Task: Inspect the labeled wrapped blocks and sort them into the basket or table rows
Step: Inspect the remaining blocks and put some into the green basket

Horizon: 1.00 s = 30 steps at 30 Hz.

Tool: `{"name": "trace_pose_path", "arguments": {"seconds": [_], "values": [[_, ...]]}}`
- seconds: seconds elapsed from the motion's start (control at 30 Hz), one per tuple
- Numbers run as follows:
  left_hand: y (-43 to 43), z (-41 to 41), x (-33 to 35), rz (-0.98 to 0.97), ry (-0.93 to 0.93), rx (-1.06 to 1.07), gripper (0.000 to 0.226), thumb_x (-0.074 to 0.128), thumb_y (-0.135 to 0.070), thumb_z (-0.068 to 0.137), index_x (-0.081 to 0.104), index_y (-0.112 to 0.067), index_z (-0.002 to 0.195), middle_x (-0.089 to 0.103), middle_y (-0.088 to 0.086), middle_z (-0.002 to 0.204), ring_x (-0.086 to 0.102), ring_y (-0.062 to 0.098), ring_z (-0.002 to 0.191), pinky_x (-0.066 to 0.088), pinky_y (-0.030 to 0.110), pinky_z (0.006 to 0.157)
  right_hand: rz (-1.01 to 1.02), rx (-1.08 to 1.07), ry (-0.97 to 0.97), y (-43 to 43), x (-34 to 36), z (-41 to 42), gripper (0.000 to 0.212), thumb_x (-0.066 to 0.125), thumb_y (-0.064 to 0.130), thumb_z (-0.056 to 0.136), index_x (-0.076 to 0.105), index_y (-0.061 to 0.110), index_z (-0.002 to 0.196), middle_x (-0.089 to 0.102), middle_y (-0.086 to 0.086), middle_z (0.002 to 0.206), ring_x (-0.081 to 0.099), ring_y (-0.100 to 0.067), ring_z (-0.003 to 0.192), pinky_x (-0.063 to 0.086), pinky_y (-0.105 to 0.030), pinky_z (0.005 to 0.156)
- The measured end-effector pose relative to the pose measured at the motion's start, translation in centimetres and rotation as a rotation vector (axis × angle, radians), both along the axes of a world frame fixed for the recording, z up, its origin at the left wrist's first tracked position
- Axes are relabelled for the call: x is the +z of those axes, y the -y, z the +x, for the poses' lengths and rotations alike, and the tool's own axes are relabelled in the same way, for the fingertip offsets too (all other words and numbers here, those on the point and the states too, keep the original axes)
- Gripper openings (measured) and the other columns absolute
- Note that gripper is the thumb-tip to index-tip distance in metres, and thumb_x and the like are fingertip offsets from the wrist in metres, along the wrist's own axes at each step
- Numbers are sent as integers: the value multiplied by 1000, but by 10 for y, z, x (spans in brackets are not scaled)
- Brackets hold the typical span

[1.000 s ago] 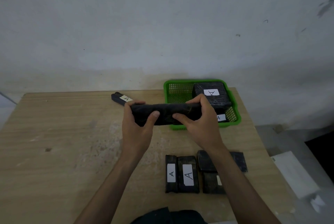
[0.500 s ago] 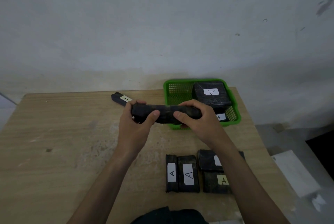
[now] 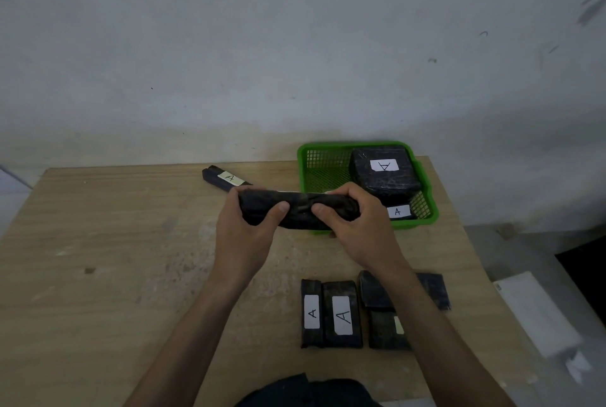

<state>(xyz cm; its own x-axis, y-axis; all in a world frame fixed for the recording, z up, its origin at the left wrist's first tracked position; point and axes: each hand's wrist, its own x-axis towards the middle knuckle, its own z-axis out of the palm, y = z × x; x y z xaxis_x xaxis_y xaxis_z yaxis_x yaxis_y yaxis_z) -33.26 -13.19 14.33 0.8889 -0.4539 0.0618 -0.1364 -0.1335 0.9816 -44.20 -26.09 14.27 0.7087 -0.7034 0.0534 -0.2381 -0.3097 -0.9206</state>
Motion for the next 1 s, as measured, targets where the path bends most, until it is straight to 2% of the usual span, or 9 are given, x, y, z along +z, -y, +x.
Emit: {"name": "trace_pose_path", "arguments": {"seconds": [0.13,0.23,0.3,0.37,0.47,0.67,0.83,0.93,1.0], "values": [[1,-5,-5,12,24,22,26,73,-14,79,51,-25,89,63,-6,84,62,1,75,50,16,67,-79,-46,7,-5,-4,1,20,75,26,80,59,15,81,61,5,74,59,-7,71,49,-18,62],[-2,-2,-10,33,-27,-20,25,73,-16,79,52,-25,88,64,-3,84,65,13,78,54,31,71,-56,6,-39,-2,-3,-2,22,76,29,80,59,15,82,61,4,74,60,-9,68,53,-26,60],[-5,-1,-12,58,-55,-32,24,74,-18,79,52,-23,86,64,-3,84,65,14,79,55,33,71,-61,53,-53,1,0,-2,22,77,28,78,60,15,83,62,5,74,60,-7,69,52,-23,60],[-5,-2,-12,73,-44,-19,25,75,-18,78,51,-23,85,63,-3,83,65,15,78,54,28,69,-92,47,-39,0,1,-2,23,78,26,77,61,12,83,62,4,75,58,-5,70,46,-14,58],[-2,-5,-10,87,12,23,27,75,-17,77,49,-24,82,61,-6,79,63,13,72,49,17,59,-101,-18,-19,-4,-1,0,23,79,23,76,60,12,80,63,4,73,58,-6,69,43,-12,58],[-4,-2,-14,90,2,4,27,75,-20,77,49,-26,83,61,-6,81,64,14,76,54,30,67,-83,-15,-28,-4,-2,1,23,79,24,76,58,17,80,62,4,74,57,-5,70,43,-11,59],[0,-9,-10,107,74,87,29,75,-17,78,47,-20,83,56,-9,76,56,-4,67,44,8,59,-100,-80,-2,-10,-6,3,22,79,22,76,59,14,79,60,8,71,56,2,68,42,-8,59],[-1,-9,-11,84,83,41,28,74,-17,79,47,-20,86,56,-10,78,56,-11,69,45,8,62,-85,-66,22,-11,-5,2,22,79,21,76,59,15,82,61,7,75,57,0,71,43,-8,61],[-3,-3,-13,55,25,-13,25,74,-18,79,50,-22,85,60,-8,80,60,-5,73,50,14,67,-33,-19,54,-6,-1,0,24,77,19,78,58,14,92,64,3,85,60,-4,79,48,-12,68]]}}
